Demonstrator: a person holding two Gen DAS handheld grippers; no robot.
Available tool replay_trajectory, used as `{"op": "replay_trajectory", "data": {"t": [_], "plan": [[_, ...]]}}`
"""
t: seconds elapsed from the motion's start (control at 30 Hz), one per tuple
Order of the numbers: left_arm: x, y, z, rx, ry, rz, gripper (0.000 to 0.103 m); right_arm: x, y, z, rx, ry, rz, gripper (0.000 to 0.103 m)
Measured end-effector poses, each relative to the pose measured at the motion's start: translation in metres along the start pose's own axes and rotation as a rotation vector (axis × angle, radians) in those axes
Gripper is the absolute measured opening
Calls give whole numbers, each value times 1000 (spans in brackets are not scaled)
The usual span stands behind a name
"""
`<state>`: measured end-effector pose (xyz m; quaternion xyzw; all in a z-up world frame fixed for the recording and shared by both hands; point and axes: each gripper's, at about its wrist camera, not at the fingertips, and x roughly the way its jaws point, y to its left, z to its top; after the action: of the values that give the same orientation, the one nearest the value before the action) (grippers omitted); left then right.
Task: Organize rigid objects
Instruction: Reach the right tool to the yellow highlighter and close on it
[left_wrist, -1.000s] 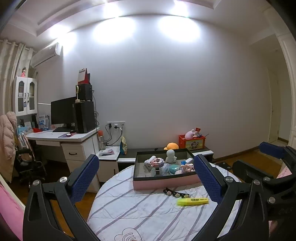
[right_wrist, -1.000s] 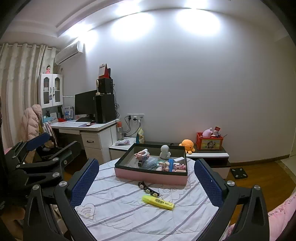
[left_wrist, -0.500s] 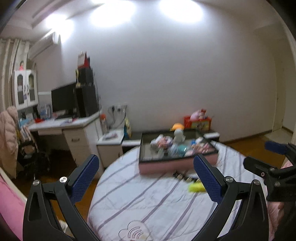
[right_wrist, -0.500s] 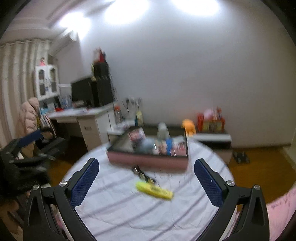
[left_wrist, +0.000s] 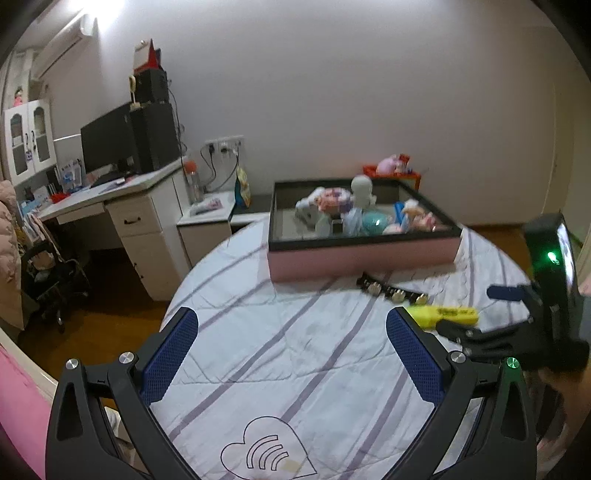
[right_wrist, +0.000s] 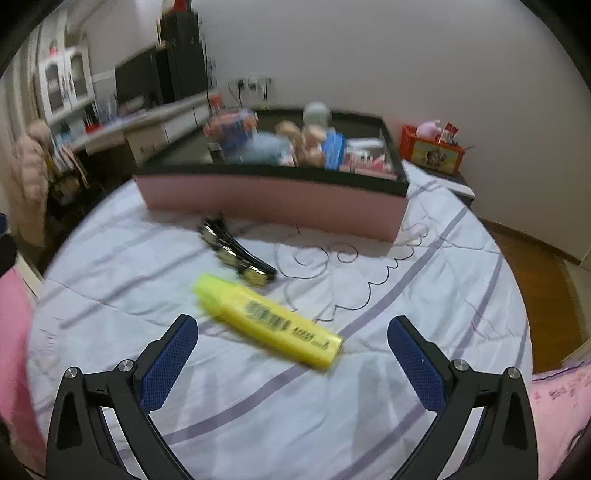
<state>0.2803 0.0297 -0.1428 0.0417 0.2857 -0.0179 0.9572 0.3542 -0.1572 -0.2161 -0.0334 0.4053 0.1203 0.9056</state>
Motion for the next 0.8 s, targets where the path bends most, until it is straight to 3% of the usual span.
{"op": "replay_trajectory", "data": {"t": [0.2, 0.27, 0.3, 0.37, 0.4, 0.57, 0.8], "plan": [[10, 2, -2, -4, 31, -15, 103, 23, -3, 0, -45, 76, 45, 99], [10, 2, -3, 2, 34, -15, 103, 16, 0, -2, -50, 56, 75, 76], [10, 2, -4, 6, 37, -15, 103, 11, 3, -3, -53, 55, 91, 74], [9, 2, -4, 11, 40, -15, 103, 6, 11, -7, -72, 59, 92, 53], [8, 3, -5, 12, 39, -16, 103, 3, 16, -9, -82, 62, 103, 50], [5, 7, -8, 11, 49, -13, 103, -12, 46, -19, -126, 71, 202, 49], [2, 13, -12, 5, 63, -5, 103, 8, 52, -4, -134, 84, 147, 47]]}}
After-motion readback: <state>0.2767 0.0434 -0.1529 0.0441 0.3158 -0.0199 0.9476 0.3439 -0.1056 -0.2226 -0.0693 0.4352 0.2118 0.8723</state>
